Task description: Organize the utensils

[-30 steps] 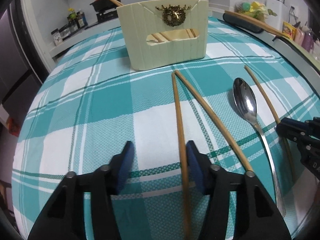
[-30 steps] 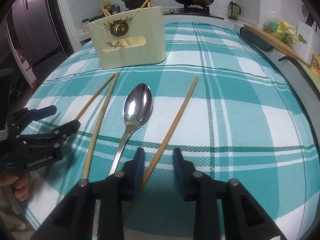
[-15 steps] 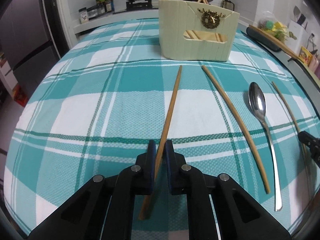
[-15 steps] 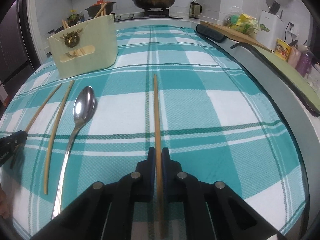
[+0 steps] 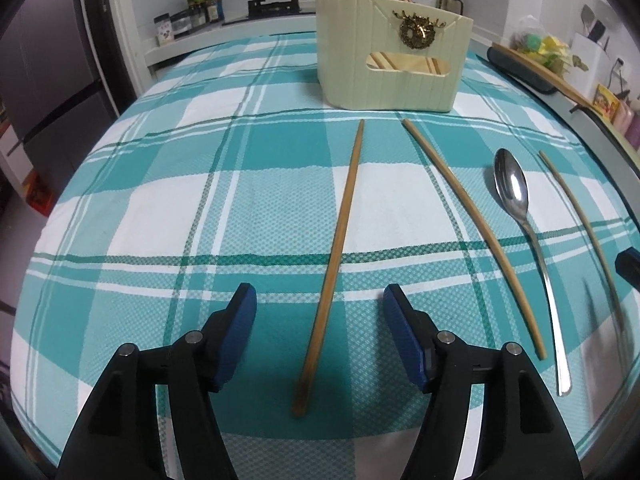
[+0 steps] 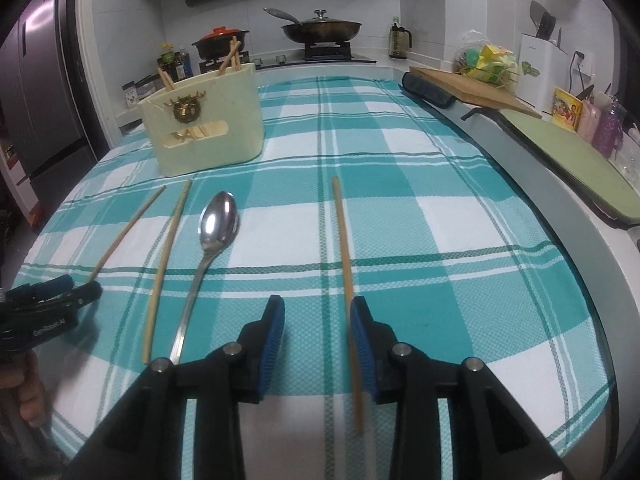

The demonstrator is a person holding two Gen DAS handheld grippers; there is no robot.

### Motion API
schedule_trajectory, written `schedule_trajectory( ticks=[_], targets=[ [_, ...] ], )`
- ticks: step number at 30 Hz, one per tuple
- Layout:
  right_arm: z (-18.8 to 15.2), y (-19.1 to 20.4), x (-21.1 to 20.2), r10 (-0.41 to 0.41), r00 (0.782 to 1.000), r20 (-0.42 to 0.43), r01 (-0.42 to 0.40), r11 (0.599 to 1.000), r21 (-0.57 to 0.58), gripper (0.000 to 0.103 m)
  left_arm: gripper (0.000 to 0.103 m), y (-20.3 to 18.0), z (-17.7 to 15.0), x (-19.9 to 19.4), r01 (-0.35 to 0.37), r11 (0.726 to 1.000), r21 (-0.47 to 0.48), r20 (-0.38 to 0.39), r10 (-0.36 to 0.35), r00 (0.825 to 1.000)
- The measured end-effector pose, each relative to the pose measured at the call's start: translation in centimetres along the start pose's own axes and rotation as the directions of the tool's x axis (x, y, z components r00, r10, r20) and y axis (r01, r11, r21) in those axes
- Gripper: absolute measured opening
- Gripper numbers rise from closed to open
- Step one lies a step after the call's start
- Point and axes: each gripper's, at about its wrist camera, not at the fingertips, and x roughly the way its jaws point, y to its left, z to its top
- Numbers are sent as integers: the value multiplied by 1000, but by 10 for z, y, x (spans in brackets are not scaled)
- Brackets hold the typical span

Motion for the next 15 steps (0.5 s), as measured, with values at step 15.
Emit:
schedule_trajectory(
  ticks=[15],
  targets=[
    [-7,32,14,86,995,-55,-88,996,-33,46,83,7,1,5,3,1000,-6,-7,-3,1000]
  ],
)
